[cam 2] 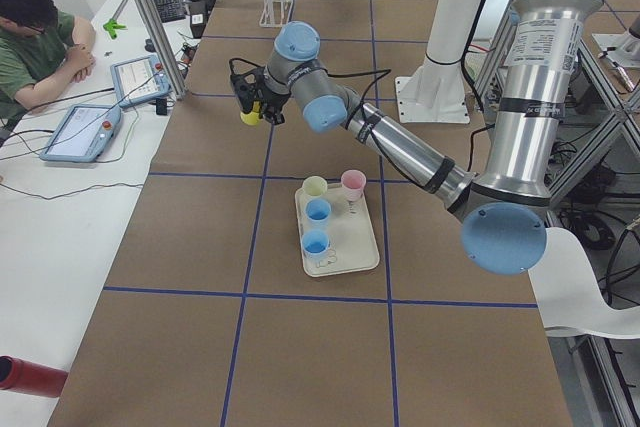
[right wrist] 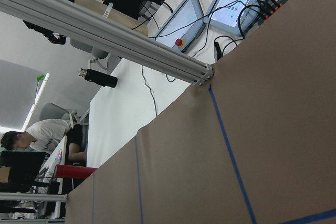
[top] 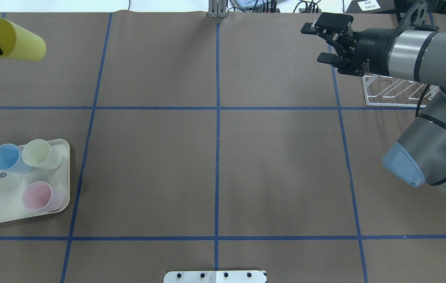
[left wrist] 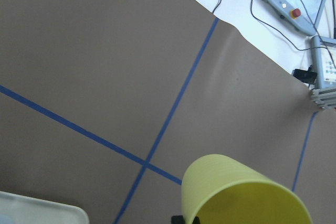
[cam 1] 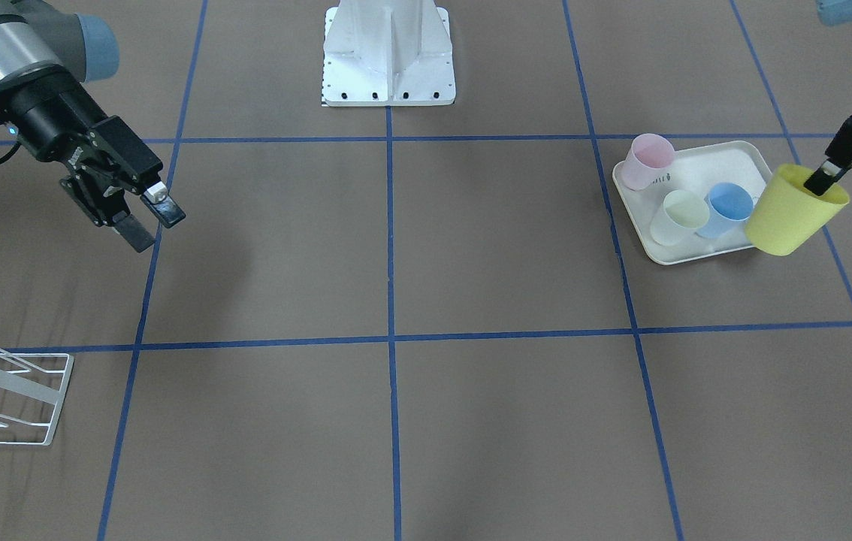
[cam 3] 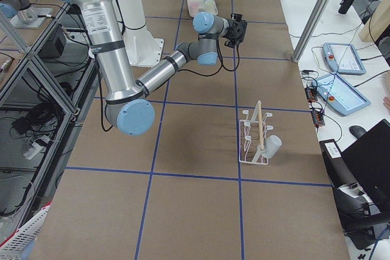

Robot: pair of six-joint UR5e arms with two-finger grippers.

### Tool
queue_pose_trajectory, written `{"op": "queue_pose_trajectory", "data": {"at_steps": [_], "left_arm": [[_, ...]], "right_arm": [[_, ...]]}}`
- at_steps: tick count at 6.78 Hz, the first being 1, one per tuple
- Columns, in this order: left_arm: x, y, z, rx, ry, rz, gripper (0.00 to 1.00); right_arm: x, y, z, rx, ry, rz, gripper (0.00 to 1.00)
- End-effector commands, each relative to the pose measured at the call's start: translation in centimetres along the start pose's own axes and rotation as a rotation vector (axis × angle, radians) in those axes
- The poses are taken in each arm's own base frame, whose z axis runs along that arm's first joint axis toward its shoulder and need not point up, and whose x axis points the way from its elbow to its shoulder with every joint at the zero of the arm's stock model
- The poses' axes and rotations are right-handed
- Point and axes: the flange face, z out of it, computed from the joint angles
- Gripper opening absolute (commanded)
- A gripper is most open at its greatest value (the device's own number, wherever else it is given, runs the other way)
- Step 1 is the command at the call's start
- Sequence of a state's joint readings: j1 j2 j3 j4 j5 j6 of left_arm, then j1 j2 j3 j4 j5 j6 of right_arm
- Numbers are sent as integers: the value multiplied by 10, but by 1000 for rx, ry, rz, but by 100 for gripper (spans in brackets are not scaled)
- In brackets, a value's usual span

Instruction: Transfer IKEA cup to right arm and place on rack

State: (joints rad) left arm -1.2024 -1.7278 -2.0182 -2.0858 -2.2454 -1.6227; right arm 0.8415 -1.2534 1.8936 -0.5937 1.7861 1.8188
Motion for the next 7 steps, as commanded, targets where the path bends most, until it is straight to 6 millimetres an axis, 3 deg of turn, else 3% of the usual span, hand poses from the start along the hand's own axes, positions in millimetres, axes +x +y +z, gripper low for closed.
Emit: {"op": "queue_pose_trajectory", "data": {"at_steps": [1,2,3,4,6,7], "left_arm": [[48,75,37,-27,255,-230,0],[60,113,54,-67,361,-302,0],[79,166,80,-134,489,-393,0],[85,206,94,-158,601,-462,0],[81,241,106,-257,774,-573,0],[86,259,110,-285,852,-622,0]], "right_arm": [[-22,38,14,-77,-54,88,100],[-33,49,18,-101,-72,124,100],[-52,61,18,-128,-143,195,100],[-53,81,18,-159,-243,298,100],[-46,109,25,-170,-290,327,100],[-43,111,26,-174,-291,328,100]]}}
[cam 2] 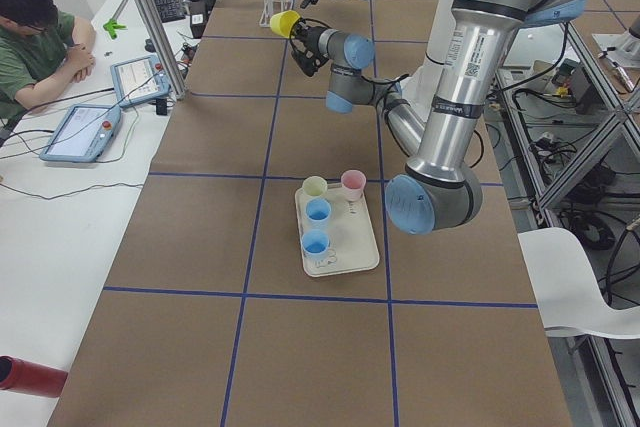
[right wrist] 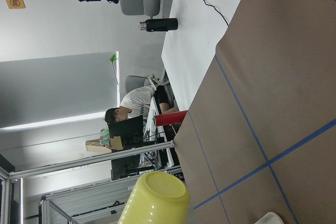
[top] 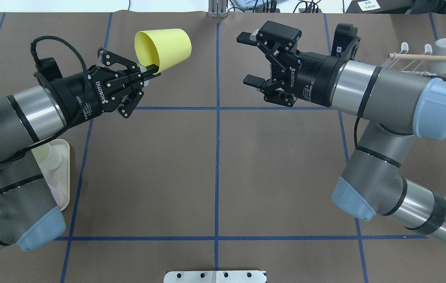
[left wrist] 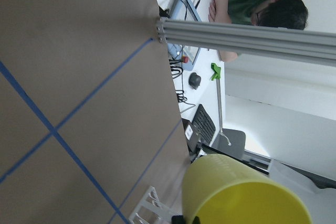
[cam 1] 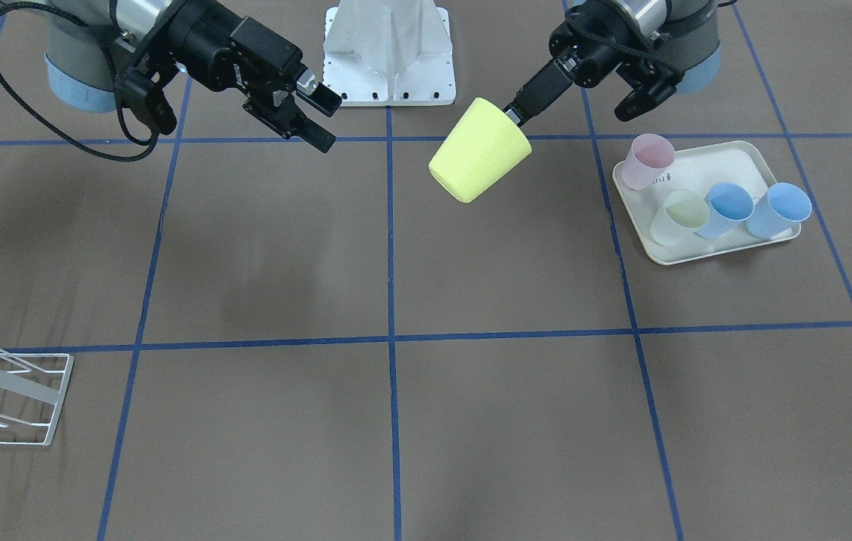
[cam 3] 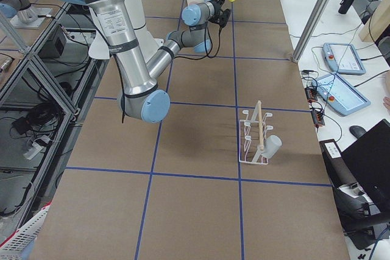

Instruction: Transfer IKEA cup to right arm and place on rack

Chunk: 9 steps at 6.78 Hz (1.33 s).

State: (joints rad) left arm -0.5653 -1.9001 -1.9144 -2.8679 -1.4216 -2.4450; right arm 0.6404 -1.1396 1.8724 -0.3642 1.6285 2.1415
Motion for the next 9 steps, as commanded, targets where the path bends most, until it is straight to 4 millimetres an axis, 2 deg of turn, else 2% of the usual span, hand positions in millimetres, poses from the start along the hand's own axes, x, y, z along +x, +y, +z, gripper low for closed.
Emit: {"op": "queue_pose_trajectory", "data": {"at_steps": [1,2,3,4,6,7,9], "left_arm": [[-29,35,24,-61,138,-112,0],[-48,41,37,-57,138,-123,0],[-53,42,39,-57,130,-120,0],[-54,44,40,-59,127,-121,0],[-54,68,50,-90,128,-142,0],[-62,72,53,-91,115,-145,0],[-63,82,70,-96,118,-148,0]], "right_arm": [[8,6,1,-12,-14,14,100],[7,7,1,-14,-16,16,100],[6,7,-1,-17,-21,17,100],[6,7,1,-17,-20,31,100],[12,3,6,-8,-7,30,100],[13,3,7,-9,-5,31,100],[15,5,8,-11,-2,32,100]]}}
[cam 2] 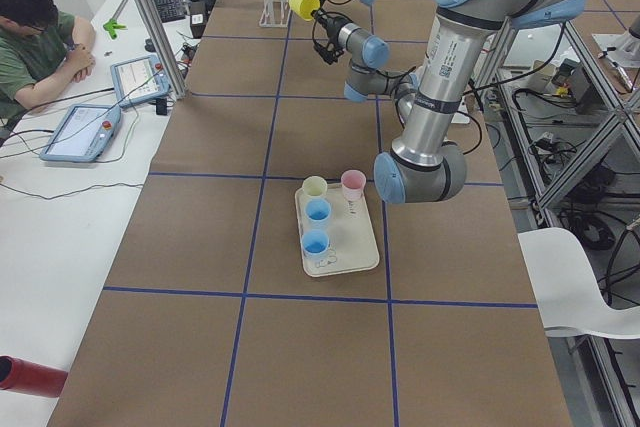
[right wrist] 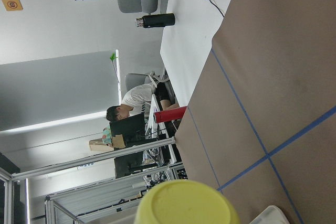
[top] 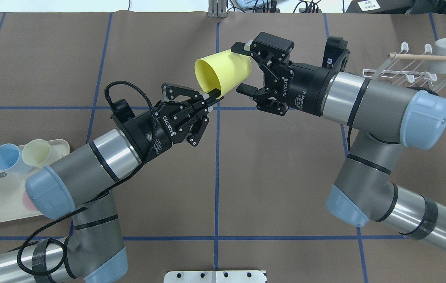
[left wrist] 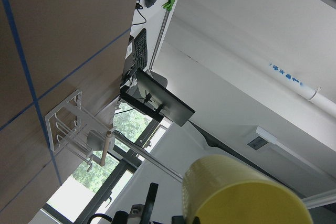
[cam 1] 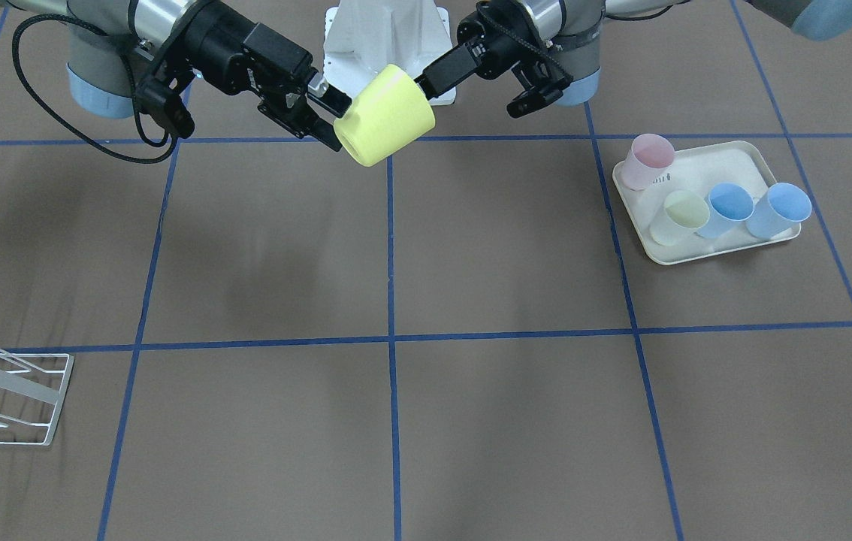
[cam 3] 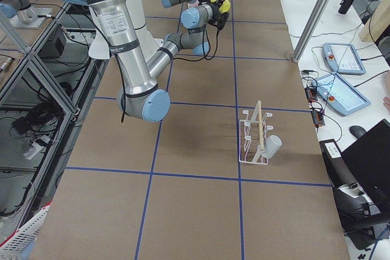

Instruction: Transfer IKEA cup to right arm and place on rack

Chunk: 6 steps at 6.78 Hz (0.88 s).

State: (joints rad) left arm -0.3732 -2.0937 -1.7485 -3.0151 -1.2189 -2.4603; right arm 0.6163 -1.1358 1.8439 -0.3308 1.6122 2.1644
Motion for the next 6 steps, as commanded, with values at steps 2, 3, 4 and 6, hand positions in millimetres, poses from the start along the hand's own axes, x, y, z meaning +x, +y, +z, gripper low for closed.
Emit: {"op": "queue_pose_trajectory", "data": {"at_steps": [2,3,4,6], "left_arm": [[-12,11,11,6,6,-11,0],[-11,12,11,3,7,-9,0],[-10,12,11,-1,4,68,99],[0,15,6,-13,14,129,100]], "right_arm": [[3,0,2,1,5,3,78],[4,-1,1,3,7,1,1],[0,-6,0,13,1,-12,0],[-22,-49,-17,100,-25,-99,0]]}}
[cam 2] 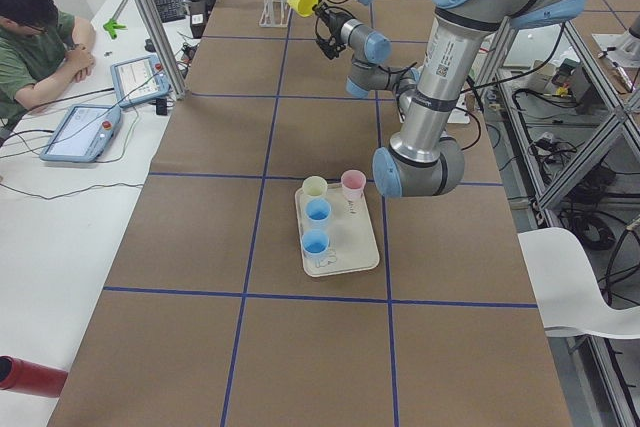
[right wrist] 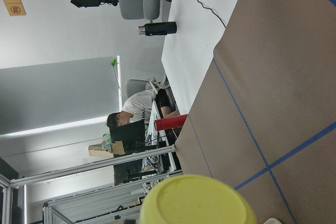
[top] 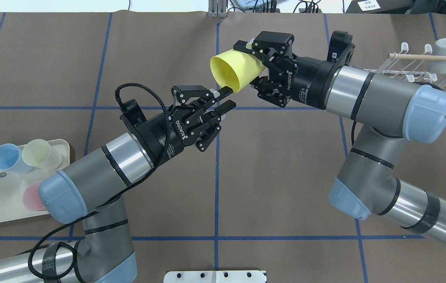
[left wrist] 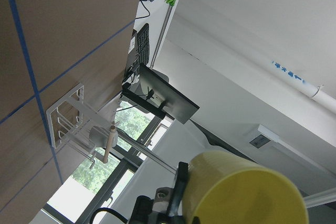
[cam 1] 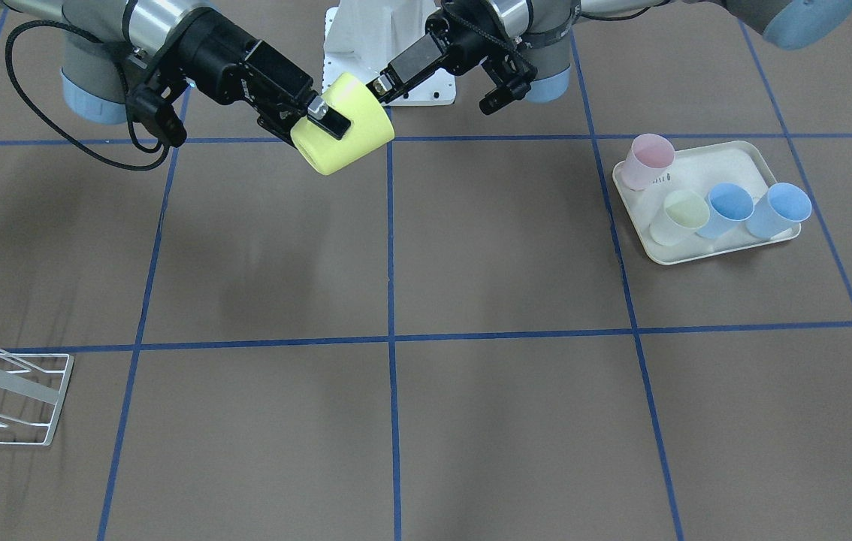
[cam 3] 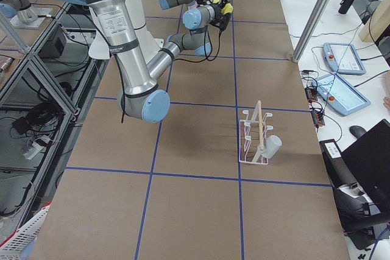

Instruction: Transfer IKEA cup to right arm and place on rack

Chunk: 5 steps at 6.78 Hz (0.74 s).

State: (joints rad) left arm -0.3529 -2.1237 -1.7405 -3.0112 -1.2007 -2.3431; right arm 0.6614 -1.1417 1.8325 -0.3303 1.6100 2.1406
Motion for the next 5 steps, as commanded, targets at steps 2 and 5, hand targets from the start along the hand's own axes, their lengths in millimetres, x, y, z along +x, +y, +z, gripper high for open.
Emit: {"op": "queue_pose_trajectory", "data": {"at_steps": [2,5], "left_arm": [[14,-2,-2,-36,-32,163,100],[59,2,-18,145,-386,621,100]], "right_arm": [[-19,-93,-43,208,44,-281,0],[-35,-176,-97,434,302,-649,0]]}}
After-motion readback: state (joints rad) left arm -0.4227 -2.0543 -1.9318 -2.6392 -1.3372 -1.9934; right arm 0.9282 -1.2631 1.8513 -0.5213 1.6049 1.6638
